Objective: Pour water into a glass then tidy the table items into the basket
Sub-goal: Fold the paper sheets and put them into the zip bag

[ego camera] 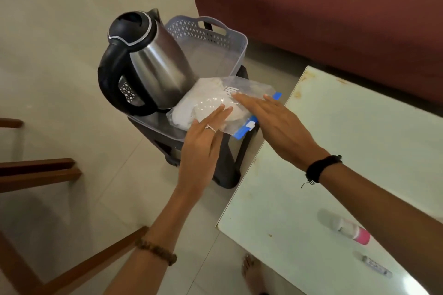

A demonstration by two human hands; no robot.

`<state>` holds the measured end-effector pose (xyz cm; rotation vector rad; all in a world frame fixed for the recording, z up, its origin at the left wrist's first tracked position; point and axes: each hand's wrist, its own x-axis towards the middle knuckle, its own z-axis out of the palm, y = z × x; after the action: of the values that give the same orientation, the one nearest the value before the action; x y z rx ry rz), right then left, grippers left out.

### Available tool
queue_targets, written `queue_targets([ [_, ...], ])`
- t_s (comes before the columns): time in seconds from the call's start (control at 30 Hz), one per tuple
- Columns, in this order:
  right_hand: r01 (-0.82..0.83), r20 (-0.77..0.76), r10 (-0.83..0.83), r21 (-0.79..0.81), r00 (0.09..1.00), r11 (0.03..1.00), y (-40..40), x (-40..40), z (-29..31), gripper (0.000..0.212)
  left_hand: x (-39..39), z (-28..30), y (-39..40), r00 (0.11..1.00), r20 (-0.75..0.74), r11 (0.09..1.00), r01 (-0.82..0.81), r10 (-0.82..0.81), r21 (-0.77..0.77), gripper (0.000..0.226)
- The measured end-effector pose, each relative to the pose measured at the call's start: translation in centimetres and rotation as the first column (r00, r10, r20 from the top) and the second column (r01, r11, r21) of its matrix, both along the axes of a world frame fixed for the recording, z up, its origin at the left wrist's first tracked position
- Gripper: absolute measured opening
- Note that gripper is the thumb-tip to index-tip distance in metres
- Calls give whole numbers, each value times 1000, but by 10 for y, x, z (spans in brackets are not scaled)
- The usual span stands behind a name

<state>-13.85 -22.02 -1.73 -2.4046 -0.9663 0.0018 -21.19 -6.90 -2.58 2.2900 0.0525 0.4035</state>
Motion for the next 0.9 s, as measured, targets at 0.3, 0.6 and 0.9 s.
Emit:
queue_targets([
  [0.3,110,-225,-106,8,969,994,-114,-58,101,26,-39,93,-95,999,50,909,39,-20,-414,22],
  [0.6,331,-440,-154,361,885,872,-230,-127,117,23,-85,96,-225,987,10,813,138,-161,-565,10],
  [0.9,396,-328,-308,245,893,885,-290,-171,93,7,-119,81,-292,975,-48,823,155,-216,-547,13],
])
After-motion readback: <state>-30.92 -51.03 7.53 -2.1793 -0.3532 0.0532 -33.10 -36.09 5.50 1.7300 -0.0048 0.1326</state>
